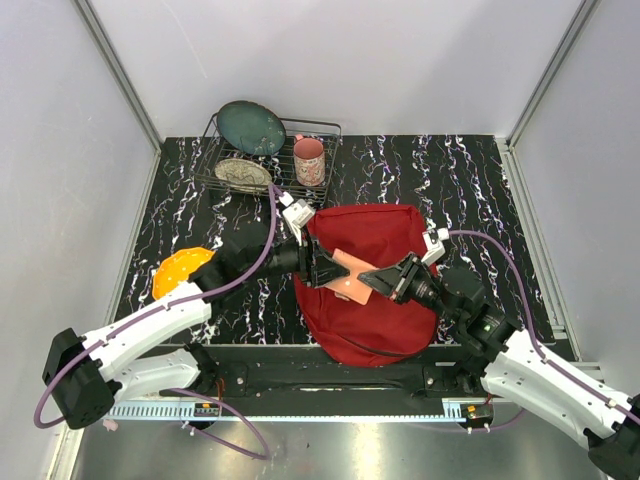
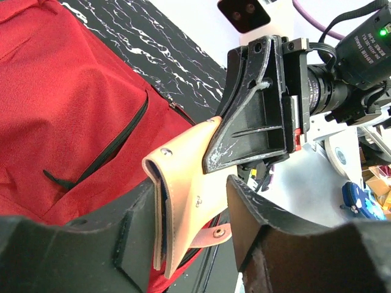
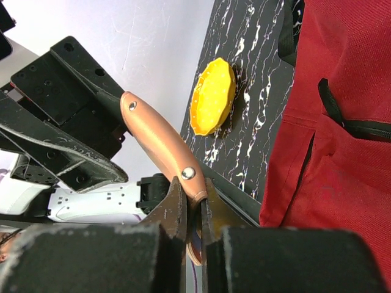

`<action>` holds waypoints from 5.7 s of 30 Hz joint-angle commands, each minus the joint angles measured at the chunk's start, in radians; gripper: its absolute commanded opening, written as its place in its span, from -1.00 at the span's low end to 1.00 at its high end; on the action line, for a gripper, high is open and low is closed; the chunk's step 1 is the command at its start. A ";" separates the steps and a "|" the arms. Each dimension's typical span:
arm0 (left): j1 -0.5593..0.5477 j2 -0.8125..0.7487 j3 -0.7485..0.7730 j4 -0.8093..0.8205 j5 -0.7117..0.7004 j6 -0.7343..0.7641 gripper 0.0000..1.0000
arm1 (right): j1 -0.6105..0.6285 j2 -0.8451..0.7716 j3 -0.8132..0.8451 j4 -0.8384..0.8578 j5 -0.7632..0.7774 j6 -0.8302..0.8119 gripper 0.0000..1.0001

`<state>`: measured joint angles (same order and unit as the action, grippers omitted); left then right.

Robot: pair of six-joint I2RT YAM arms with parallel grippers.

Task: Pack the student bag
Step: Pick up the personal item from the center of the board, then place the personal item in the student bag.

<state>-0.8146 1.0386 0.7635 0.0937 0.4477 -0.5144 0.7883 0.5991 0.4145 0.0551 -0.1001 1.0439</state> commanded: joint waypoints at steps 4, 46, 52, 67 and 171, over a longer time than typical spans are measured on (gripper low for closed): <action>0.023 0.017 0.042 0.115 0.083 0.004 0.40 | -0.004 0.057 0.079 0.006 -0.119 -0.100 -1.00; 0.206 0.098 0.129 -0.197 0.389 0.246 -1.00 | -0.006 0.254 0.277 -0.104 -0.198 -0.323 -0.11; 0.213 0.060 0.112 -0.157 0.269 0.154 -1.00 | -0.006 0.167 0.256 -0.146 -0.089 -0.318 0.50; 0.330 0.169 0.211 -0.066 0.466 -0.143 -1.00 | -0.006 0.174 0.250 -0.264 -0.352 -0.496 0.73; -0.224 0.738 0.596 -0.293 -0.601 0.456 -0.91 | -0.006 -0.412 0.224 -1.031 0.668 0.214 -1.00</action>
<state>-1.0378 1.7607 1.2903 -0.2192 -0.0956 -0.0547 0.7834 0.1646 0.6701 -1.1065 0.6243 1.2812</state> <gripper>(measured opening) 0.126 0.162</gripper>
